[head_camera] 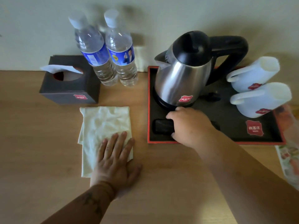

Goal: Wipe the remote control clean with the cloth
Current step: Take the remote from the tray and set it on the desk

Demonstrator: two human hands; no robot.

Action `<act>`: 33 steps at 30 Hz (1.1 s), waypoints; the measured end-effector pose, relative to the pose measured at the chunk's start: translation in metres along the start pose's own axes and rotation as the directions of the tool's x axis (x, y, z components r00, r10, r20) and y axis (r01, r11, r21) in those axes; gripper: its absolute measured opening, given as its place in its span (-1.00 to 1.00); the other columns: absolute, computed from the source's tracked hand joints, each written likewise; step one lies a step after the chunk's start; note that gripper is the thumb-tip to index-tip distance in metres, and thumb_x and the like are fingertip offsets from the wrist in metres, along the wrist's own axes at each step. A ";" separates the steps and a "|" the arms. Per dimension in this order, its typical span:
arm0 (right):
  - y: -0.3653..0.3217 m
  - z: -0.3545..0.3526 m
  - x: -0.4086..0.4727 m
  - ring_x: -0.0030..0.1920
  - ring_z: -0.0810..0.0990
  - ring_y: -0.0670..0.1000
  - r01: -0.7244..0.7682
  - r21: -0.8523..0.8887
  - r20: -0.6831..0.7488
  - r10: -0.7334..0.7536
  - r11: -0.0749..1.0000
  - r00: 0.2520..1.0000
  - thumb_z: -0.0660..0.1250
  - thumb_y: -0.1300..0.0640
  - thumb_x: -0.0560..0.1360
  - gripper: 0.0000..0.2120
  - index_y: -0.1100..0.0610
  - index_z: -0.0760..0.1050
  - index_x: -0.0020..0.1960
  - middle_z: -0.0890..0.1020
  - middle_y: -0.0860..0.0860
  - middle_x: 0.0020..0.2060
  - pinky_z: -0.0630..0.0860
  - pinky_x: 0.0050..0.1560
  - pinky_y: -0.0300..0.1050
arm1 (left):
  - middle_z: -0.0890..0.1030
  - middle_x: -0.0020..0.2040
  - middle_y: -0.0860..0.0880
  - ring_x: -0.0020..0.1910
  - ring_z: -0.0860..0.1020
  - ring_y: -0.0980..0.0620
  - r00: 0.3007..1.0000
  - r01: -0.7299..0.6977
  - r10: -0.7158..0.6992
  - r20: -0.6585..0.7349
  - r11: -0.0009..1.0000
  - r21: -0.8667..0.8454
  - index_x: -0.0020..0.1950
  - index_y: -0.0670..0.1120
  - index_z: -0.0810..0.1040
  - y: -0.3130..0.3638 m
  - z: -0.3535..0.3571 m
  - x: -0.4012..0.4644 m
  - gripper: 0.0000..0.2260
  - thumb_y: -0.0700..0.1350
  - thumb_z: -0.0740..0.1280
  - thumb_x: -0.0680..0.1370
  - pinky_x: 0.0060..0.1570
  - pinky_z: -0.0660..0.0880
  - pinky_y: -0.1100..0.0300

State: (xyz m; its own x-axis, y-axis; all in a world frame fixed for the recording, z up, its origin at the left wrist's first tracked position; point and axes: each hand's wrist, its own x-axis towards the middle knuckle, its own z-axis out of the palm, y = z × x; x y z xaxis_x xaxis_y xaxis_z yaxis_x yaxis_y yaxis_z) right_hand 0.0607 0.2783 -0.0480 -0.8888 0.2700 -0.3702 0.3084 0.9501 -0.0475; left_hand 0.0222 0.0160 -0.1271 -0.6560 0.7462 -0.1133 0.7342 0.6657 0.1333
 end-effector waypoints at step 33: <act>-0.191 0.070 -0.110 0.00 0.51 -0.02 0.188 0.225 -0.086 -0.173 0.956 0.981 0.41 -0.09 0.35 -0.59 -0.12 0.55 0.20 0.55 -0.12 0.00 0.53 -0.07 -0.05 | 0.33 0.52 -0.12 0.49 0.25 -0.19 0.961 0.224 -0.265 -0.081 0.914 -0.339 0.52 -0.09 0.29 -0.118 -0.013 -0.097 -0.38 0.21 -0.03 0.57 0.48 0.12 -0.15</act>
State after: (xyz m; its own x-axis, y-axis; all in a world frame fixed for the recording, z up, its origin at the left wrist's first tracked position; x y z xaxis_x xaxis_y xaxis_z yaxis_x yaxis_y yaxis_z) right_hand 0.1231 0.0562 -0.0636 -0.9545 0.1145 -0.2752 0.2041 0.9239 -0.3237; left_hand -0.0029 -0.1350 -0.1192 -0.8391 0.5400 -0.0649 0.4647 0.7738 0.4305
